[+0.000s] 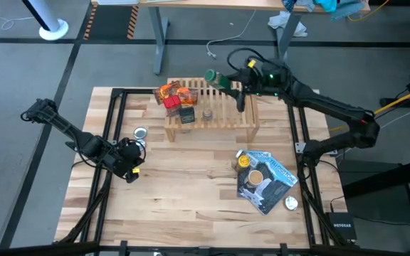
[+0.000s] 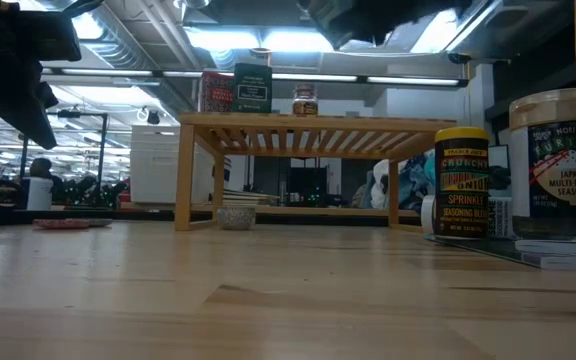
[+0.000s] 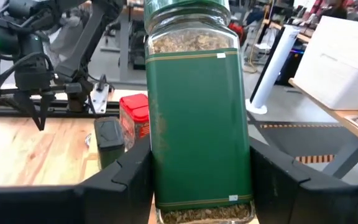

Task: Shelf spices
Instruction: Put the green seasoning bottle on the shelf

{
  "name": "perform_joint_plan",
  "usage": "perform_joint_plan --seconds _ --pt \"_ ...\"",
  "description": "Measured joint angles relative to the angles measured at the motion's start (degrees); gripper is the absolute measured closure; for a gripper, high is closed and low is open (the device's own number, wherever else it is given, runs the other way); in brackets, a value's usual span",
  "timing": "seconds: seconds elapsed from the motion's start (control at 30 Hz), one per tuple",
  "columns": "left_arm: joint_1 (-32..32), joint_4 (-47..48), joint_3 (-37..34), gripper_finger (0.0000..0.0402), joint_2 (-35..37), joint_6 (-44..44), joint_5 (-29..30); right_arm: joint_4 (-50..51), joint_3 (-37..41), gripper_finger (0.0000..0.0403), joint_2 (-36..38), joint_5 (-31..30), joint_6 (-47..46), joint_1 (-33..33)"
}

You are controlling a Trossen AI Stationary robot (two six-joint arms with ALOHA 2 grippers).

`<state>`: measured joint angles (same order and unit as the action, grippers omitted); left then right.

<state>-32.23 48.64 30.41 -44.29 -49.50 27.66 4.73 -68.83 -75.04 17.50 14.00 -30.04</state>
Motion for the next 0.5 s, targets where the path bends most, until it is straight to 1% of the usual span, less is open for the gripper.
perform_joint_plan --seconds 0.13,0.3,0.5 --pt "0.00 0.02 0.00 0.0400 0.02 0.00 0.00 -8.42 7.50 0.0198 1.34 -0.52 -1.01 0.00" --pt "0.01 0.02 0.00 0.0400 0.00 0.00 0.01 -22.84 14.66 0.0198 0.98 -0.55 -4.42 0.00" --pt "0.01 0.01 0.00 0.0400 0.00 0.00 0.01 -33.04 21.82 0.0198 0.85 -2.03 -7.86 0.00"
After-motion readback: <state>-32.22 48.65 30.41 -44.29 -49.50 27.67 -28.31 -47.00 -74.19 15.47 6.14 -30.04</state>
